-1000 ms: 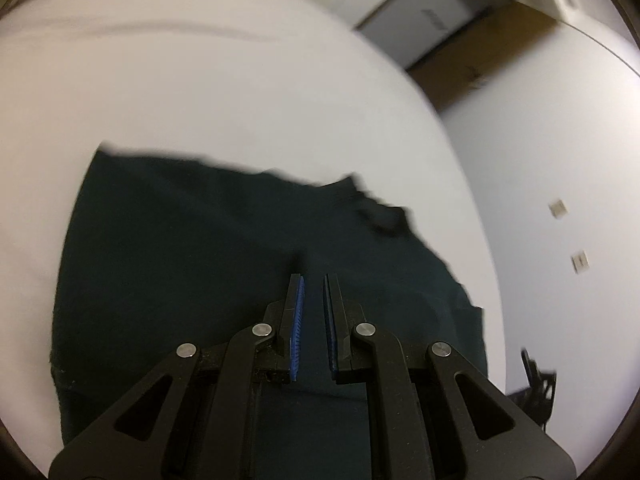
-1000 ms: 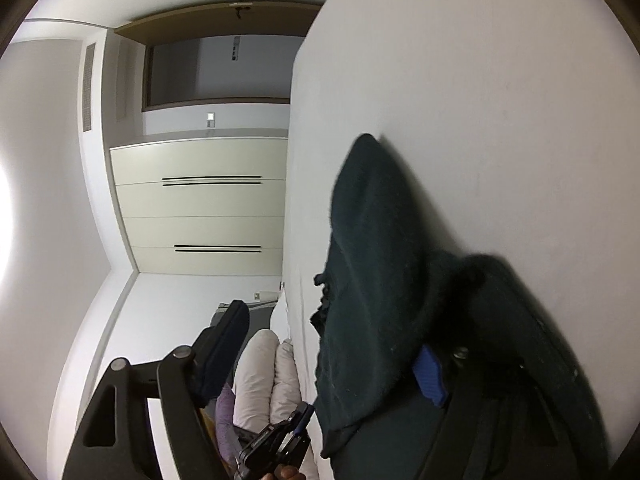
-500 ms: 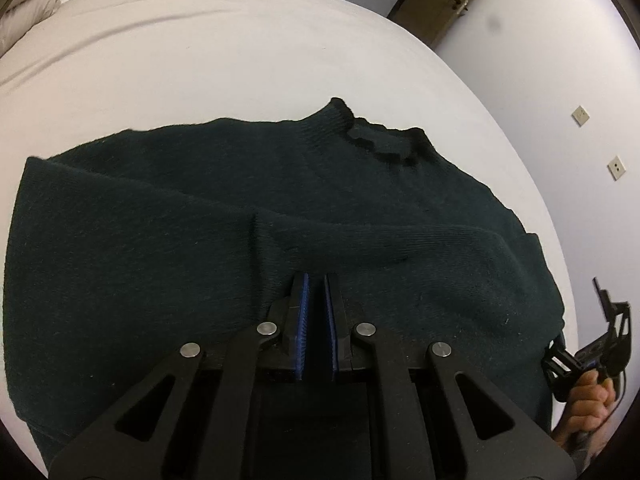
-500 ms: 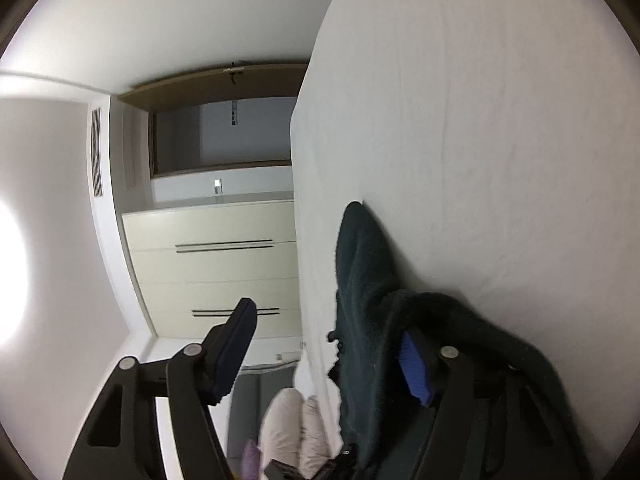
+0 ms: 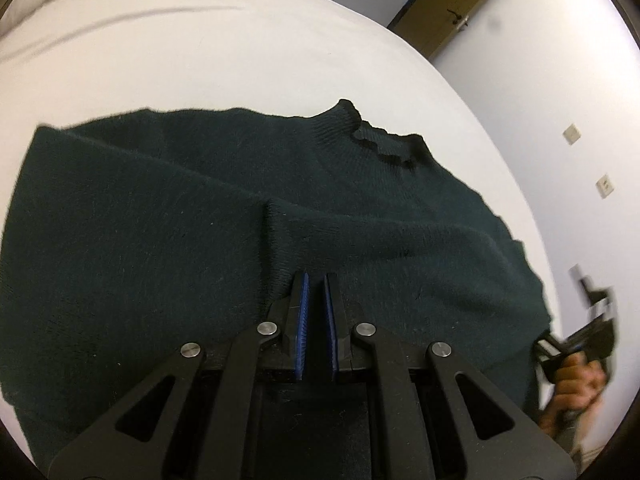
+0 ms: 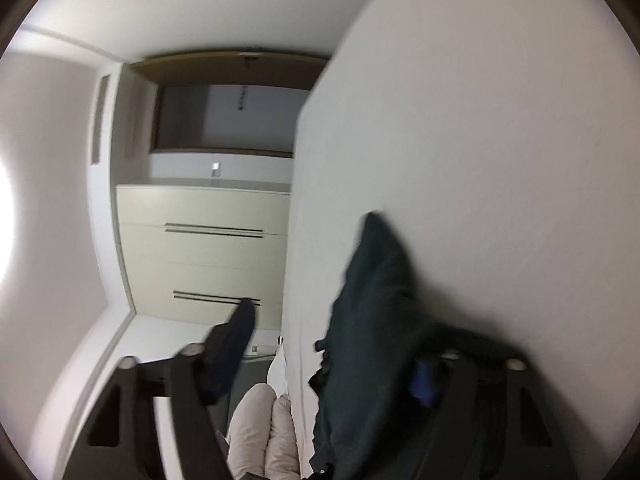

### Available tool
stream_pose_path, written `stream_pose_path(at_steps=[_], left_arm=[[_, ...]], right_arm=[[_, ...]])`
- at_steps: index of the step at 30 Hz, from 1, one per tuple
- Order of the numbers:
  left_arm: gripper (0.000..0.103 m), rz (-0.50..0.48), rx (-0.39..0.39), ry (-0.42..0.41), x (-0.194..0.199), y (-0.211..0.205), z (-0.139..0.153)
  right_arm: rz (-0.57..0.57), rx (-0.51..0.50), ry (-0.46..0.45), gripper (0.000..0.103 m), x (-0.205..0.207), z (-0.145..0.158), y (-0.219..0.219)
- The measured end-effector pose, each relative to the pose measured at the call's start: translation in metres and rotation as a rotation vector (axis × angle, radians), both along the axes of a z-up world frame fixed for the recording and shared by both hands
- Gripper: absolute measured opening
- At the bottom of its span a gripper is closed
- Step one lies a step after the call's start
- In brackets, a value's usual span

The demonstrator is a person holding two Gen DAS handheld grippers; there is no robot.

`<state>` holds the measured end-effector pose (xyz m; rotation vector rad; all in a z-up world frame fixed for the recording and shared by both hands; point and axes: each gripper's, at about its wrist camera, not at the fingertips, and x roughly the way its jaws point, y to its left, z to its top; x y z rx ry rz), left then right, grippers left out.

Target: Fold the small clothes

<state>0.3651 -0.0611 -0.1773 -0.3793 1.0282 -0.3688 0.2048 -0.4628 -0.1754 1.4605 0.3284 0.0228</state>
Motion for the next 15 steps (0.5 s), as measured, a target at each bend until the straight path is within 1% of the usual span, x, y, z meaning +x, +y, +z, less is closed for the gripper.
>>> stream_pose_path(at_steps=[1,2,3,4,5,6,7,9,10,11,14,15], left_arm=[[0.009,0.000,-0.015,0.006,0.000,0.004,-0.001],[0.009,0.000,-0.019,0.008,-0.001,0.005,-0.001],[0.009,-0.001,-0.019,0.009,-0.001,0.005,-0.001],[0.009,0.000,-0.019,0.013,-0.003,0.006,0.000],[0.009,0.000,-0.015,0.019,-0.004,0.006,0.001],[0.009,-0.005,-0.005,0.019,-0.006,0.005,0.002],[0.009,-0.012,0.007,0.017,-0.009,0.005,0.003],[0.009,-0.014,0.012,0.020,-0.012,0.006,0.005],[0.009,-0.010,0.015,0.026,-0.014,0.007,0.006],[0.009,-0.007,0.022,0.028,-0.016,0.006,0.009],[0.009,0.006,0.099,-0.005,-0.024,0.004,0.023],[0.009,0.014,0.131,-0.030,-0.027,0.002,0.029]], right_arm=[[0.017,-0.002,0.000,0.052,-0.001,-0.006,-0.002],[0.040,-0.019,-0.008,0.051,-0.001,-0.008,0.001],[0.066,-0.042,-0.007,0.051,-0.001,-0.006,0.005],[0.098,-0.072,0.014,0.051,-0.003,-0.002,0.009],[0.135,-0.111,0.051,0.055,-0.008,0.005,0.016],[0.139,-0.123,0.067,0.057,-0.014,0.008,0.019],[0.124,-0.126,0.095,0.065,-0.027,0.014,0.022],[0.102,-0.110,0.112,0.074,-0.046,0.023,0.026],[0.096,-0.117,0.112,0.075,-0.052,0.030,0.029],[0.096,-0.159,0.098,0.075,-0.057,0.044,0.033],[0.141,-0.284,0.035,0.075,-0.045,0.075,0.044],[0.166,-0.303,0.015,0.075,-0.037,0.079,0.046]])
